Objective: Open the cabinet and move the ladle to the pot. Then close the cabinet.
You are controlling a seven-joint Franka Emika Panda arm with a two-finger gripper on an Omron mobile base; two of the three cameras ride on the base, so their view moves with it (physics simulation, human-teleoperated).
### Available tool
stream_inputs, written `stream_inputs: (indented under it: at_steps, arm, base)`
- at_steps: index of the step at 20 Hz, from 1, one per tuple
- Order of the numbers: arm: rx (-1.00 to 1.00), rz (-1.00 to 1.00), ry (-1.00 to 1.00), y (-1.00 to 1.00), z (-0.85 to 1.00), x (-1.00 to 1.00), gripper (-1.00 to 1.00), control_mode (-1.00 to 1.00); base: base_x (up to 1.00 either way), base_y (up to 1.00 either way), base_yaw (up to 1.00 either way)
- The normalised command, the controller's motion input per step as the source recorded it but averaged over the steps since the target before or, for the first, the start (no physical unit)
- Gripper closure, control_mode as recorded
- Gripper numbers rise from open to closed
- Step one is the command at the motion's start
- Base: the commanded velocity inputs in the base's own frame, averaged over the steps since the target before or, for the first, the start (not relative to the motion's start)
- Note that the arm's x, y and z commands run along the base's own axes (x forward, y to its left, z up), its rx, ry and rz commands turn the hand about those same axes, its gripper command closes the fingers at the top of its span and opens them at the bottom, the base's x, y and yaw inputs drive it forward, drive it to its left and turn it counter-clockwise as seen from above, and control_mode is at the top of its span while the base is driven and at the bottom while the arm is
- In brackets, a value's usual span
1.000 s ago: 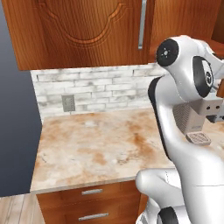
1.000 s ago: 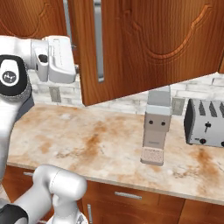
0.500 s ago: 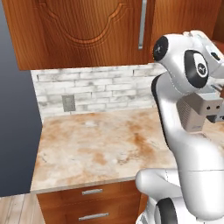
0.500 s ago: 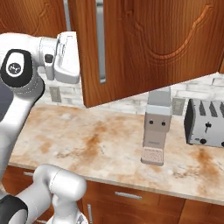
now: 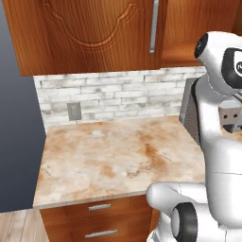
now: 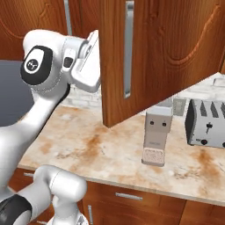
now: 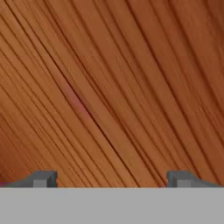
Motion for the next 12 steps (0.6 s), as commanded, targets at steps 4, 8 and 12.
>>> stream_inputs:
  at_steps: [4,8,12]
  arm:
    - [0.0,-0.31,-0.01,-1.0,0.01,-0.84,-1.0,-1.0]
    - [0.01,-0.19,-0.01,-0.77,0.0,-0.5,-1.0,-1.0]
    - [0.12,0.05,-0.02,0.19,0.0,-0.48,-1.0,-1.0]
  base:
    - [0.0,0.0,0.0]
    - [0.0,0.0,0.0]
    - [0.0,0.0,0.0]
